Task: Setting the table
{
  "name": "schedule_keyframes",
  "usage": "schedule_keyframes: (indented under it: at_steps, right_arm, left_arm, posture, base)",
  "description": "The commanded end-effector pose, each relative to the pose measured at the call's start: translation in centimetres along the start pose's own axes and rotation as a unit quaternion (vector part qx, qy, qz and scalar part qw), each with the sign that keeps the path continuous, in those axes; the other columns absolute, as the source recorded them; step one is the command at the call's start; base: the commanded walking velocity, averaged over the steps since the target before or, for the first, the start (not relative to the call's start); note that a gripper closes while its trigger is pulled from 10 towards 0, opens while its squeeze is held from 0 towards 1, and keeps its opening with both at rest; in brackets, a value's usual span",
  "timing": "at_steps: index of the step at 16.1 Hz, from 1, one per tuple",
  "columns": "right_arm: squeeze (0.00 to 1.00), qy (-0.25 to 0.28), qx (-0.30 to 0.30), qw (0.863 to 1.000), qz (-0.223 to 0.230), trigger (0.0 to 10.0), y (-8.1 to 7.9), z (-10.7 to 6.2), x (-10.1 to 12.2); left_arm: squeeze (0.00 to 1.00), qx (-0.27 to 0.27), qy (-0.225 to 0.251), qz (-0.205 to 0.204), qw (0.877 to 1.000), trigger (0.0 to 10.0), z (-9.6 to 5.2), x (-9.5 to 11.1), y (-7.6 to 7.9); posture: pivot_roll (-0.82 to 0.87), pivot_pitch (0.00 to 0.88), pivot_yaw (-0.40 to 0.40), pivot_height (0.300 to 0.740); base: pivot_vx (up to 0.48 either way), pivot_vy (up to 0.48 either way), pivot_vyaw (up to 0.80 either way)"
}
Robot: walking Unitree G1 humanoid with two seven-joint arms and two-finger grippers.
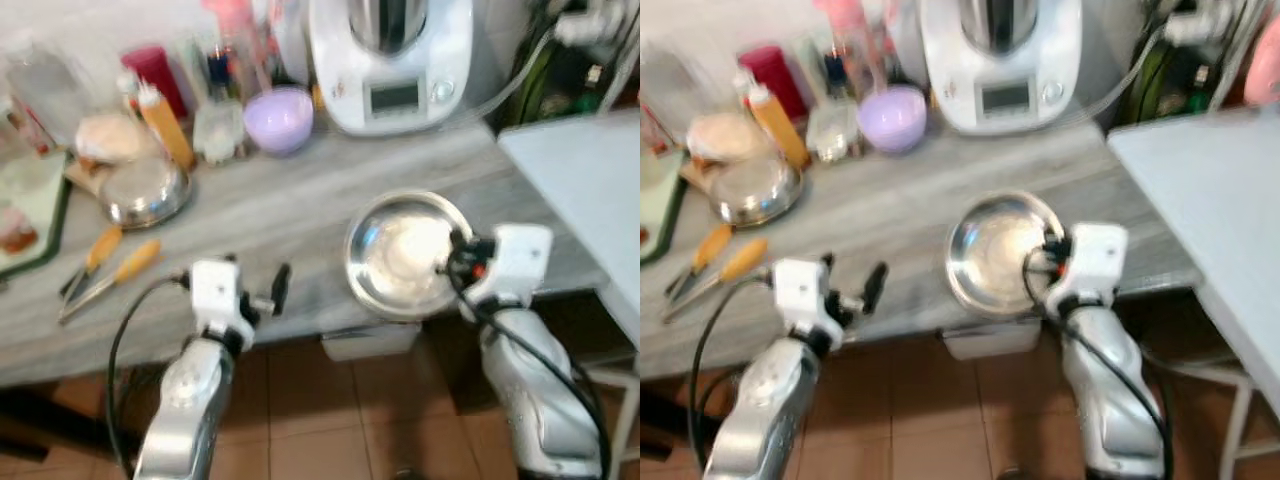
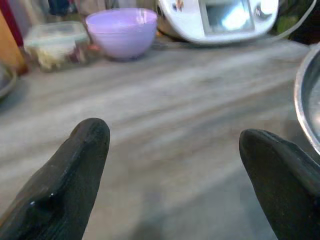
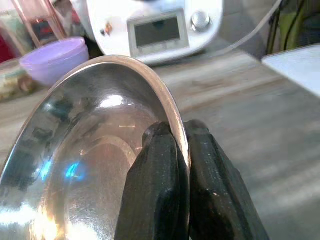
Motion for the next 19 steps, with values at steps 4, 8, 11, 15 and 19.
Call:
schedule_keyframes:
  at_steps: [4, 8, 11, 15, 19]
  right_arm:
    - [0.0, 0.01, 0.025, 1.0, 0.011, 10.0, -1.4, 0.2, 0.4]
    - [0.0, 0.006, 0.026, 1.0, 0.015, 10.0, -1.4, 0.5, 0.3]
    - [0.0, 0.002, 0.036, 0.999, 0.029, 10.0, -1.8, 0.8, 0.2]
    - [0.0, -0.014, 0.06, 0.996, 0.066, 10.0, -2.9, 1.4, -0.2]
    - [0.0, -0.044, 0.076, 0.991, 0.102, 10.0, -3.9, 1.4, -1.3]
  left_arm:
    - [0.0, 0.019, -0.006, 0.013, 1.0, 10.0, -0.5, 0.0, -1.4]
    - [0.0, 0.014, 0.002, 0.014, 1.0, 10.0, -1.3, 0.2, -1.9]
    - [0.0, -0.003, -0.001, 0.016, 1.0, 10.0, -2.2, 0.4, -2.8]
    - [0.0, -0.091, -0.031, 0.037, 0.995, 10.0, -4.0, 0.6, -3.0]
    - [0.0, -0.14, -0.051, 0.048, 0.988, 10.0, -4.4, 0.5, -2.6]
  posture:
    - [-0.26, 0.135, 0.142, 0.74]
    - [-0.26, 0.137, 0.142, 0.74]
    - [-0.24, 0.136, 0.14, 0.74]
    - [-0.22, 0.13, 0.143, 0.74]
    - [-0.22, 0.131, 0.147, 0.74]
  base:
    - [0.308, 0.0, 0.0]
    - [0.062, 0.0, 0.0]
    - [0.0, 0.0, 0.0]
    - [0.0, 0.0, 0.0]
    - [0.0, 0.0, 0.0]
Point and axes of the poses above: a point about 5 cm out from each wrist's last joint towards the gripper, its own z axis pointing out of the wrist towards the gripper, its own x axis along the axis of the wrist's last joint, y = z × x, the point moved 1 cm from there along z, pointing out of the wrist towards the gripper
